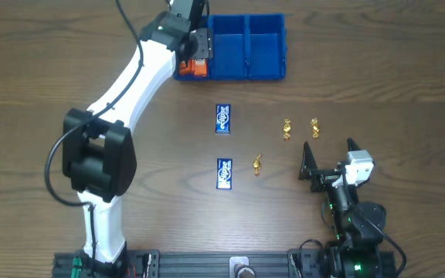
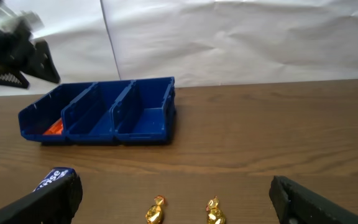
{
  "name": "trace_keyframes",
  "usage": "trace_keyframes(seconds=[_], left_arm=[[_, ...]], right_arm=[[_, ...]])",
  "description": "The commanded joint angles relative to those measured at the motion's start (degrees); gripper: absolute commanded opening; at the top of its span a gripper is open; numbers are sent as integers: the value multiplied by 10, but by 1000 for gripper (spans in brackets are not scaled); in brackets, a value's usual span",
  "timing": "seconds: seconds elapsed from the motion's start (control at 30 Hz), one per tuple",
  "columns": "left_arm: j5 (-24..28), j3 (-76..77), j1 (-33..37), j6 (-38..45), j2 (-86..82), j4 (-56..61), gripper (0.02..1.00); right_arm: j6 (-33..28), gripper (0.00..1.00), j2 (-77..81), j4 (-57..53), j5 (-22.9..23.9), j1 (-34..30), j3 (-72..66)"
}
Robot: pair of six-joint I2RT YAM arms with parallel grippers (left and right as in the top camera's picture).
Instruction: Sort Candies Into Trays
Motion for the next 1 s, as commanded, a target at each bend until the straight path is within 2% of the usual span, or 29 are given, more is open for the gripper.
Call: trace_keyframes(seconds=[0.03,0.17,0.27,0.43,0.5,0.57,0.73,0.87,1.0], left_arm=[[-34,-119,9,0,-250,76,759],[-66,-384,17,26,-552,225,801],[-42,-566,58,63,-742,316,816],[9,-799,157,79,-1008,332,862],[10,-873,177,79,-1089,333,910],[8,-952,194,79,-1161,336,998],[18,-1052,201,78,-1212,381,998],[21,-1052,201,79,-1211,293,998],[25,-1052,200,79,-1211,296,998]], right_arm=[[-6,998,-3,-3,-3,-4,-1],[-6,998,-3,-3,-3,-4,-1],[-6,998,-3,-3,-3,-4,-1],[-6,998,-3,-3,-3,-4,-1],[-6,1000,-3,-3,-3,-4,-1],[-6,998,-3,-3,-3,-4,-1],[-6,998,-3,-3,-3,-4,-1],[-6,998,-3,-3,-3,-4,-1],[-6,998,-3,-3,-3,-4,-1]])
